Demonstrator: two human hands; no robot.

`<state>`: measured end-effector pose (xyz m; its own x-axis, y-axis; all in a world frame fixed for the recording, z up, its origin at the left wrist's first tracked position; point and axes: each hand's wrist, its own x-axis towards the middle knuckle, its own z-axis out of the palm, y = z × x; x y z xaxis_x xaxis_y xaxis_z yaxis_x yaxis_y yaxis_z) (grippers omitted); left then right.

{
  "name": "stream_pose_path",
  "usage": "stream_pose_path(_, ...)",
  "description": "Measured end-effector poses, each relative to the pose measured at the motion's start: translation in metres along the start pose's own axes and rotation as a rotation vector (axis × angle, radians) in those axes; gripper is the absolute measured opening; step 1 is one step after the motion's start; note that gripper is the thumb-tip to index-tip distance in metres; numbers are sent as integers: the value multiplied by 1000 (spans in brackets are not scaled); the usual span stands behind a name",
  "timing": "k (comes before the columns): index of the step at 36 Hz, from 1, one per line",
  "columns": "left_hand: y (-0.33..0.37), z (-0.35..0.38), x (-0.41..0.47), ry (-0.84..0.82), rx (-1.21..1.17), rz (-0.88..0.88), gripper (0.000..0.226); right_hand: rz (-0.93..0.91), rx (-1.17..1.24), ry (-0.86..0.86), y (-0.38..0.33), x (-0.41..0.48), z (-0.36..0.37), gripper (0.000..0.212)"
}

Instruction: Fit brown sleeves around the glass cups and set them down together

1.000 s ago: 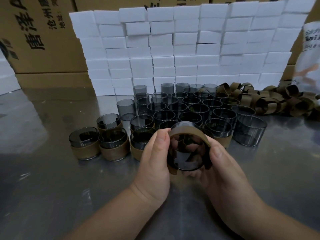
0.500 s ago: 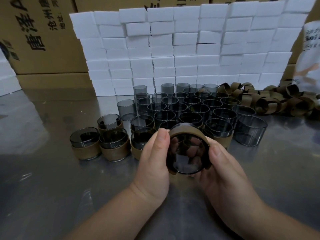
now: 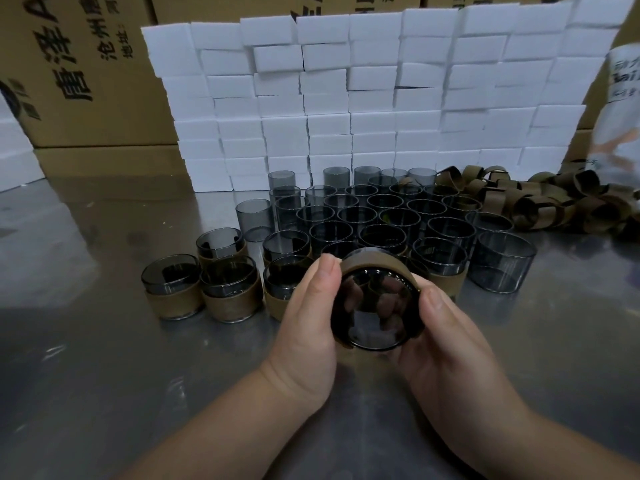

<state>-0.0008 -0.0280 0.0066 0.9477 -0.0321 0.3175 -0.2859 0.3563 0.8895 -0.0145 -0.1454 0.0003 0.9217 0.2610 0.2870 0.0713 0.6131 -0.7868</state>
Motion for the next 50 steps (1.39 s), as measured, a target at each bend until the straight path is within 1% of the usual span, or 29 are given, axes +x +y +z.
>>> stream_pose_path(2,2,0,0,-13,-15,-8,54,0,4,8,0,0,0,74)
stream_pose_path(4,3,1,-1,-16,-9,-13,67,-7,-3,-1,-1,-1,0,72)
stream_pose_path(6,4,2,-2,-9,-23,-13,71,-8,-10,-19,-1,-1,0,68)
stream_pose_path(11,4,2,-1,-17,-40,-19,58,-4,1,-22,-1,-2,-1,72)
stream_pose_path(16,5,2,-1,-46,-8,8,36,-30,-6,-51,-2,-1,1,63)
stream_pose_path(18,6,2,-1,-64,-2,25,32,-31,1,-54,-3,-1,1,62)
stream_pose_path(26,5,0,-1,-102,42,45,27,-25,16,-55,-3,-3,1,63)
stream_pose_path(30,6,0,-1,-103,49,42,27,-27,25,-60,-4,-3,4,60)
stream_pose_path(38,7,0,0,-114,68,71,25,-10,31,-38,-4,-2,5,66)
stream_pose_path(40,6,-1,0,-109,61,64,24,-13,31,-29,-4,-3,5,62)
stream_pose_path(42,5,-2,0,-100,55,59,24,-8,39,-2,-4,-3,4,52)
stream_pose_path(43,5,-3,0,-97,58,56,24,-5,38,7,-4,-3,4,50)
stream_pose_path(50,4,-2,1,-85,37,27,24,-7,25,13,-5,-2,4,56)
